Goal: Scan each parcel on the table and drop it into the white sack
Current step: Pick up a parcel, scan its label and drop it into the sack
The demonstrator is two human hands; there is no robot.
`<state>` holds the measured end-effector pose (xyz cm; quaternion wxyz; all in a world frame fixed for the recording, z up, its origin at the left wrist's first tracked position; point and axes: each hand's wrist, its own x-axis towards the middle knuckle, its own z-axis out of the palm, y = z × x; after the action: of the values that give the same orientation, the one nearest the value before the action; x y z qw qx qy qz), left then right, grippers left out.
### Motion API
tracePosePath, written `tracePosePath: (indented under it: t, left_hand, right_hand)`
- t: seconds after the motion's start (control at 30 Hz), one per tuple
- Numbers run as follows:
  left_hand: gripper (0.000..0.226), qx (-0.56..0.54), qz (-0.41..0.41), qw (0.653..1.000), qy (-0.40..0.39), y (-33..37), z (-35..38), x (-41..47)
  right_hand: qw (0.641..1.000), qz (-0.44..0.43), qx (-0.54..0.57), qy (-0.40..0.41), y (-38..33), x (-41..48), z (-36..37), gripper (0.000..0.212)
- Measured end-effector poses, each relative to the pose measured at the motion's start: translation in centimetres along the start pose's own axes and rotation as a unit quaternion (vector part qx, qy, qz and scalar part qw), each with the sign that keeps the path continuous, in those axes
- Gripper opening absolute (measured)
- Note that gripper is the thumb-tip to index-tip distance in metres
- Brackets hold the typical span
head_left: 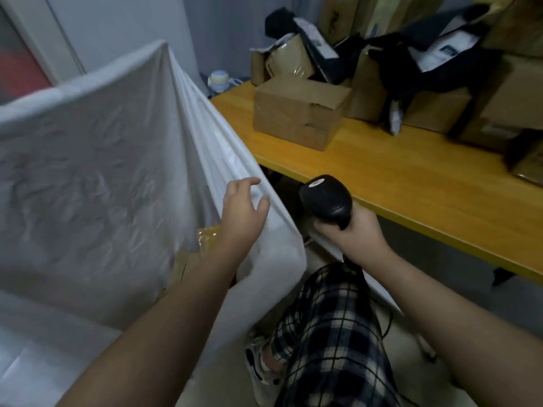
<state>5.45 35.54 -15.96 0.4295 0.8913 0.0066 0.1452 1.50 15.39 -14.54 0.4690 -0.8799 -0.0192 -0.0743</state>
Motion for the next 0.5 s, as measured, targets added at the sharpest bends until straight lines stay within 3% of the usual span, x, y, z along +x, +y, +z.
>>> tracePosePath:
  t: [0.17,0.3,0.4,0.5]
  left_hand:
    - [0.041,0.058,0.141,0.988,-0.02,6.9,1.5,4.3]
    - [0.06,0.214,0.227,0.95,-0.016,11.0,3.2,10.5]
    - [0.077,0.34,0.213,0.914,-0.065,12.1,4.5,14.5]
    - [0.076,0.372,0.18,0.906,-0.093,12.3,5.0,16.2]
  right_hand:
    - [0.988,0.0,0.136,0.068,-1.7,1.5,-5.4,0.023]
    - [0.951,0.059,0.289,0.09,-2.0,3.6,-7.7,0.005]
    - [0.928,0.099,0.34,0.114,-0.6,4.3,-7.8,0.011]
    - [0.907,0.106,0.387,0.128,0.1,4.3,-7.9,0.017]
